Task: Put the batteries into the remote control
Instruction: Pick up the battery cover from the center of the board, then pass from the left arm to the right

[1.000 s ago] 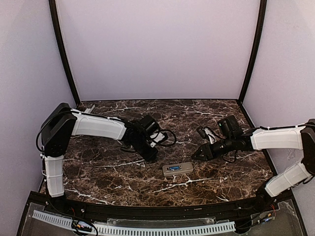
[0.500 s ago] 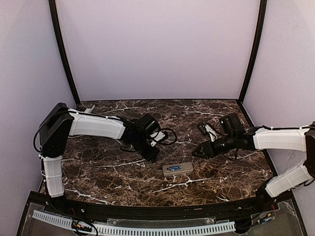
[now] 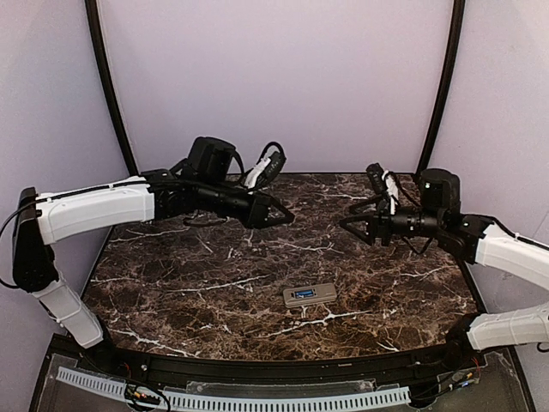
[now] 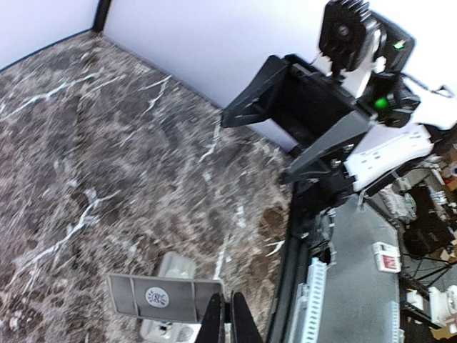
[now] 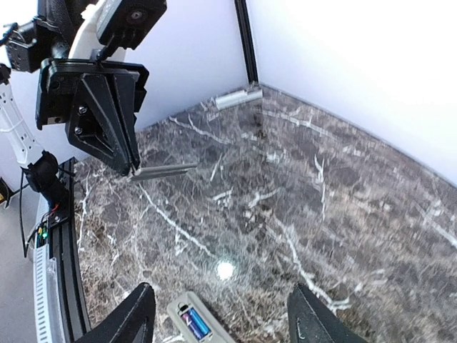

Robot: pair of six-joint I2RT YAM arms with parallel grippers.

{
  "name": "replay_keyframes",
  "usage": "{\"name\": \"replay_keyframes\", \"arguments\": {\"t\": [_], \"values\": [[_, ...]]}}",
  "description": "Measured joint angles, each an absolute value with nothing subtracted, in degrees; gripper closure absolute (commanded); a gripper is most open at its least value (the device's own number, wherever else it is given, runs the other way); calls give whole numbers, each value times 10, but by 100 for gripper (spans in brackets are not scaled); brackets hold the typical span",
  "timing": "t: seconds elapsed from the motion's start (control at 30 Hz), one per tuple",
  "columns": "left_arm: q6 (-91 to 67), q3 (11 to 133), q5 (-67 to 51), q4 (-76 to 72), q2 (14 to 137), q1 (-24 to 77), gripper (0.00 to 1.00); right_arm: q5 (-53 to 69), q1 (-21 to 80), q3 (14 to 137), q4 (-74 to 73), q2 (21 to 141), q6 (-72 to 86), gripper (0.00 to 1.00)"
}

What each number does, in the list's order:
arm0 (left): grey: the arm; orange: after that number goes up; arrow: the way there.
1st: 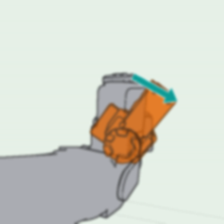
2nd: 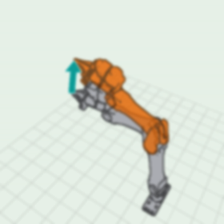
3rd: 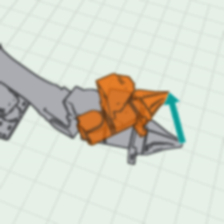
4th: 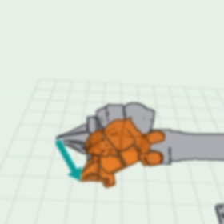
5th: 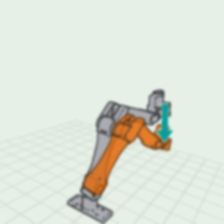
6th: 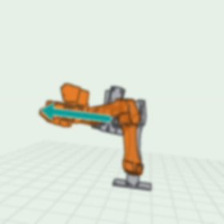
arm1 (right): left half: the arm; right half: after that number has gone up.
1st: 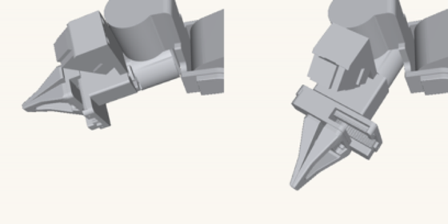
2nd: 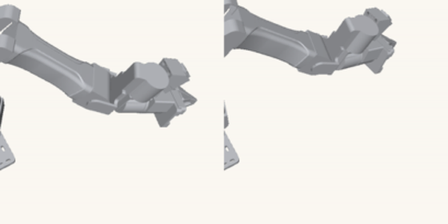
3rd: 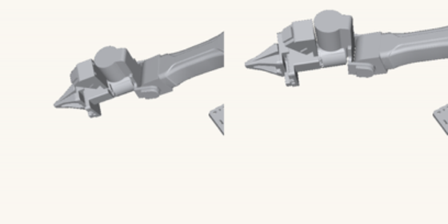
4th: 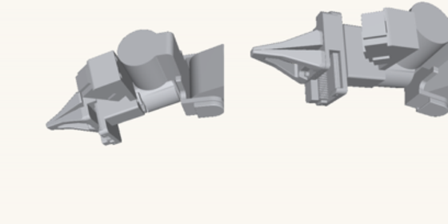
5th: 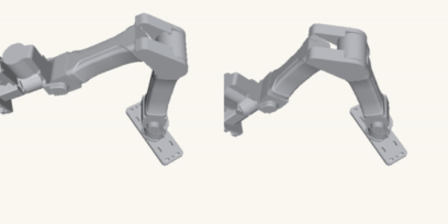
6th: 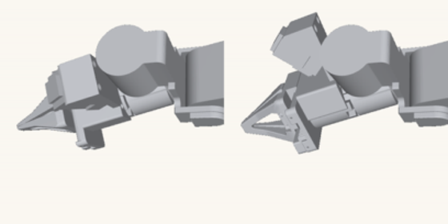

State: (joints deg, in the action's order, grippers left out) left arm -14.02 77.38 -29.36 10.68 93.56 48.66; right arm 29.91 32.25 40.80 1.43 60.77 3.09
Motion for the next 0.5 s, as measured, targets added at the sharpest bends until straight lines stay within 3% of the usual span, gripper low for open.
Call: {"name": "replay_keyframes", "arguments": {"t": [0.23, 0.5], "values": [[-253, 741, -445, -71, 888, 485, 100, 301, 368, 409, 77, 526, -29, 32], [-402, 706, -538, -247, 888, 485, 100, 235, 480, 454, 59, 546, -117, 34]]}}
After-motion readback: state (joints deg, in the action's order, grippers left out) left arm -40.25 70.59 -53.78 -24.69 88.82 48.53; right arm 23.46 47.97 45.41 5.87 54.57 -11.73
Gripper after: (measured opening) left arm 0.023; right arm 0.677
